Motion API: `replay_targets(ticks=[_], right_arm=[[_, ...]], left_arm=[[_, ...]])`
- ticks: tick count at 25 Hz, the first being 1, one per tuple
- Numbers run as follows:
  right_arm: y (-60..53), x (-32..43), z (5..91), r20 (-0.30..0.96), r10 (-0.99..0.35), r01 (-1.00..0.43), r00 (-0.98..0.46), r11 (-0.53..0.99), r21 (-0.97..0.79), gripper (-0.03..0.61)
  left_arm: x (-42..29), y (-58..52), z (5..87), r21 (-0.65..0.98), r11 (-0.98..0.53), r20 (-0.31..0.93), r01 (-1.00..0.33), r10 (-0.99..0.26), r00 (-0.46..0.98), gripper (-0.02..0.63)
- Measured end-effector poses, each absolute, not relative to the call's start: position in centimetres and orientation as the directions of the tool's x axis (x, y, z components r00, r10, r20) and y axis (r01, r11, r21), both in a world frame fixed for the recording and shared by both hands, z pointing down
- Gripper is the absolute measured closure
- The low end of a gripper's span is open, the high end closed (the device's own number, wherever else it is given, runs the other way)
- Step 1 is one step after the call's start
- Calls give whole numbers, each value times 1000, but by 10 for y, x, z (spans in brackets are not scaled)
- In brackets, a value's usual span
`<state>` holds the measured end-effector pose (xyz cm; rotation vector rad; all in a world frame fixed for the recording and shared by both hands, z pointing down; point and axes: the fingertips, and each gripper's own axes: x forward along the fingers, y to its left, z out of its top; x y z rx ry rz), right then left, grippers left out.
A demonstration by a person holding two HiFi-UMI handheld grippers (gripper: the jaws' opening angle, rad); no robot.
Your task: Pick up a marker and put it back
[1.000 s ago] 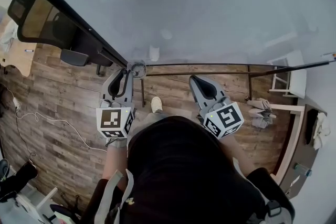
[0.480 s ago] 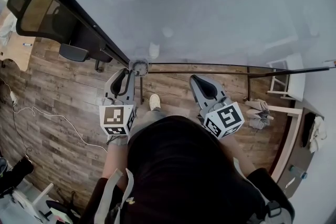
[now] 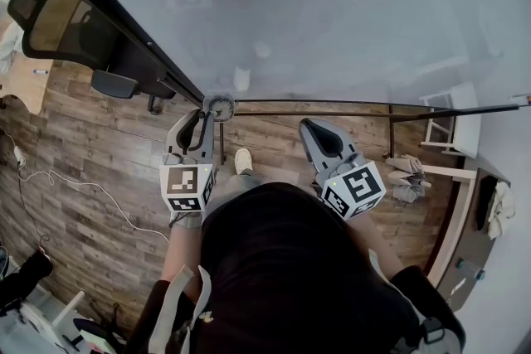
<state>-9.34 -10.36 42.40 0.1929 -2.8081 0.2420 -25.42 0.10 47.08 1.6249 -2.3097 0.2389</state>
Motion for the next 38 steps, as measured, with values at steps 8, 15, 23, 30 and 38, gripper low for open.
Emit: replay_targets(ticks=[8, 15, 23, 30, 38], right_arm=[[-102, -93, 423, 326, -107, -160, -940, 977, -141, 559], [-101, -85, 423, 317, -112, -164, -942, 976, -142, 560], [-103, -72, 414, 288, -130, -175, -949, 975, -137, 559], [-109, -54, 404, 259, -180, -221, -949, 966, -138, 560], [-121, -18, 400, 239, -267, -306, -934, 942, -141, 560]], left_arm=[[-257, 2, 468, 21, 358, 335, -934, -882, -331, 528], [-253, 4, 454, 7, 366, 310, -931, -886, -346, 517], [-241, 1, 431, -18, 350, 273, -937, -900, -341, 517], [-220, -13, 414, -36, 286, 252, -957, -925, -286, 517], [-186, -43, 404, -45, 177, 232, -983, -955, -183, 518]])
